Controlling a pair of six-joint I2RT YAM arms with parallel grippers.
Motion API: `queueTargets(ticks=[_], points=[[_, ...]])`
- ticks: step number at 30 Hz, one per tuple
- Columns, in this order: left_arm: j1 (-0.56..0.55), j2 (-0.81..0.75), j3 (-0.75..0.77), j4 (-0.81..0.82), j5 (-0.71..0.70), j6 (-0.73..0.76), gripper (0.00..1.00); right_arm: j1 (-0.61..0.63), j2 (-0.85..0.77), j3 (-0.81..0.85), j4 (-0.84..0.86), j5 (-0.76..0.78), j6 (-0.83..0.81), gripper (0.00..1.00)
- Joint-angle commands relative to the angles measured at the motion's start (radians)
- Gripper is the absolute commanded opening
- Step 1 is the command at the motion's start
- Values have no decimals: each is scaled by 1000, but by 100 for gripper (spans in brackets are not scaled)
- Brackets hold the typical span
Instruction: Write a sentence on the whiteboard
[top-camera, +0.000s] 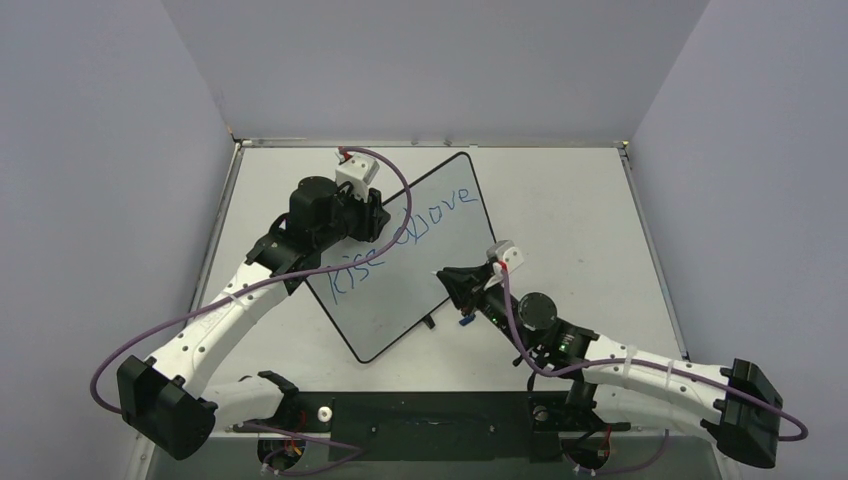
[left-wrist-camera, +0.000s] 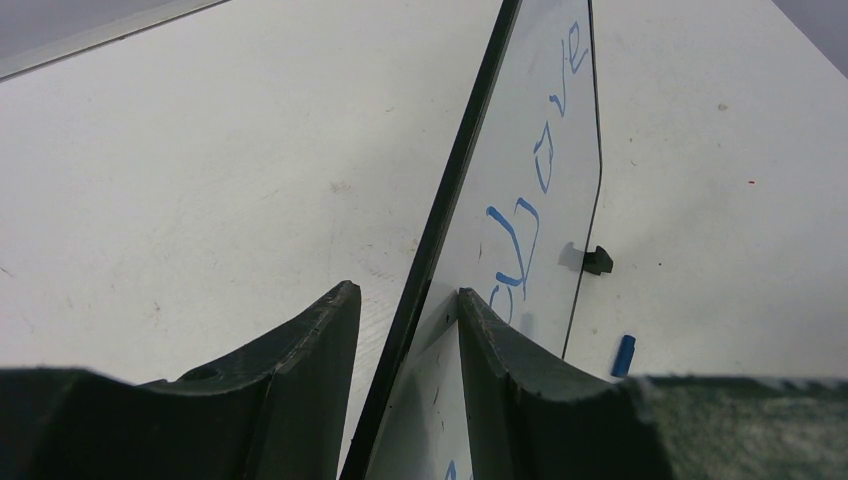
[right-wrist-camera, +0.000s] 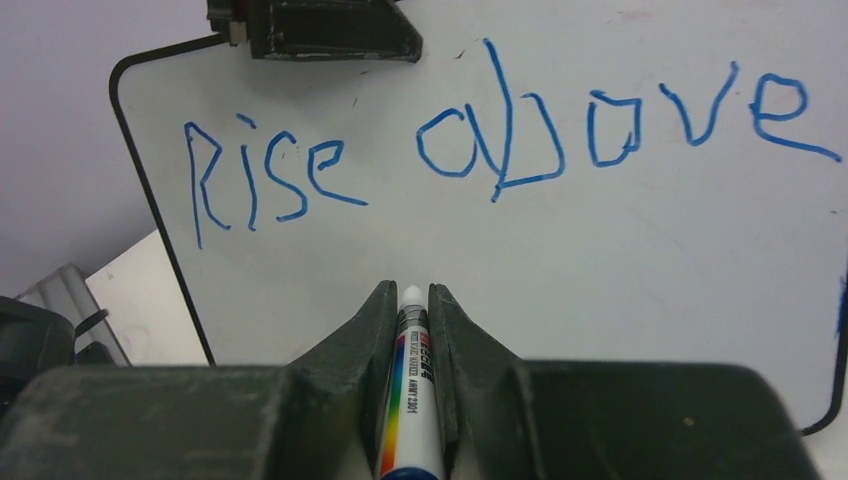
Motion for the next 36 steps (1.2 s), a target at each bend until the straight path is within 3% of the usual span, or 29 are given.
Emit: queueTargets(ticks=[1, 18, 36], points=[[3, -46, 25, 166, -45, 1, 0, 57, 58, -5, 134, 27, -22, 0], [3, -33, 26, 164, -71, 7, 0, 267, 348, 64, 320, 83, -124, 0], [3, -18, 36, 150, -75, 9, 0, 352, 583, 179, 424, 113, -229, 0]])
